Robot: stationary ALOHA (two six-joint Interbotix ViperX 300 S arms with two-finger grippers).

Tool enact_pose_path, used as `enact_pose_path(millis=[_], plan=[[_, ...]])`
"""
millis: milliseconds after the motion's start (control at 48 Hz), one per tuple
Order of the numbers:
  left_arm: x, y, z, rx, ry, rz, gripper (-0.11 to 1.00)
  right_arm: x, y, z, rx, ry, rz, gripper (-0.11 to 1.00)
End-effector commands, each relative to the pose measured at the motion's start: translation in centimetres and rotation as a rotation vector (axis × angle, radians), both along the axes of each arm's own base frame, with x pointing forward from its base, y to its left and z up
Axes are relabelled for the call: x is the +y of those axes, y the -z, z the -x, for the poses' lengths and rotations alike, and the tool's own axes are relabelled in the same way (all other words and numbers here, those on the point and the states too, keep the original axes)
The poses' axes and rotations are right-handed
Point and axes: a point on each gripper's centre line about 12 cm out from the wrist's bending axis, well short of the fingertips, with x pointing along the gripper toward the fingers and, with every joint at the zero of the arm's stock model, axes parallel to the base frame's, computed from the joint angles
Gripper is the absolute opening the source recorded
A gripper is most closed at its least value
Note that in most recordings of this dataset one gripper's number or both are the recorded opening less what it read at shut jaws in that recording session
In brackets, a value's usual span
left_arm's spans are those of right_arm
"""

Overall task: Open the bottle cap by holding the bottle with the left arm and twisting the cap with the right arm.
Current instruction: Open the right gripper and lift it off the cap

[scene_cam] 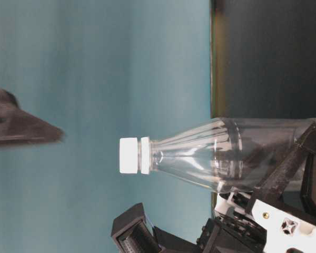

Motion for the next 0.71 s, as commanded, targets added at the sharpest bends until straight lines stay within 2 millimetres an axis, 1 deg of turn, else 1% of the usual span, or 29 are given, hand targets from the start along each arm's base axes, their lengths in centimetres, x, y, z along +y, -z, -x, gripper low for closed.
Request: enact_pose_path(millis=[0, 42, 125, 208, 312, 458, 542, 687], plan=[[-0.2, 0.2, 0.0, 0.017, 0.004, 0.004, 0.82, -1.0, -2.8, 1.2, -0.004, 0.167, -0.063, 0.84], [-0.1, 0.3, 0.0, 0.019, 0.002, 0.004, 0.82, -1.4, -2.7, 1.5, 0.053, 0.273, -0.098, 0.84], [-0.1, 0.3, 0.0, 0.019, 0.002, 0.004, 0.82, -1.5, -2.2, 1.5, 0.146, 0.425, -0.144, 0.84], [-0.1, 0.3, 0.0, 0.019, 0.002, 0.004, 0.82, -1.1, -1.4, 1.0, 0.207, 0.514, -0.167, 0.83], [-0.1, 0.3, 0.0, 0.019, 0.002, 0.005, 0.82, -0.4, 0.0, -0.2, 0.236, 0.555, -0.178, 0.84], [-0.2, 0.2, -0.2, 0.014, 0.002, 0.008, 0.82, -0.2, 1.7, -1.6, 0.251, 0.659, -0.212, 0.83], [-0.1, 0.1, -0.3, 0.011, 0.000, 0.008, 0.82, 0.2, 2.5, -2.2, 0.246, 0.665, -0.215, 0.83], [-0.1, 0.1, -0.3, 0.011, 0.001, 0.007, 0.82, 0.7, 4.2, -2.5, 0.266, 0.654, -0.185, 0.83]])
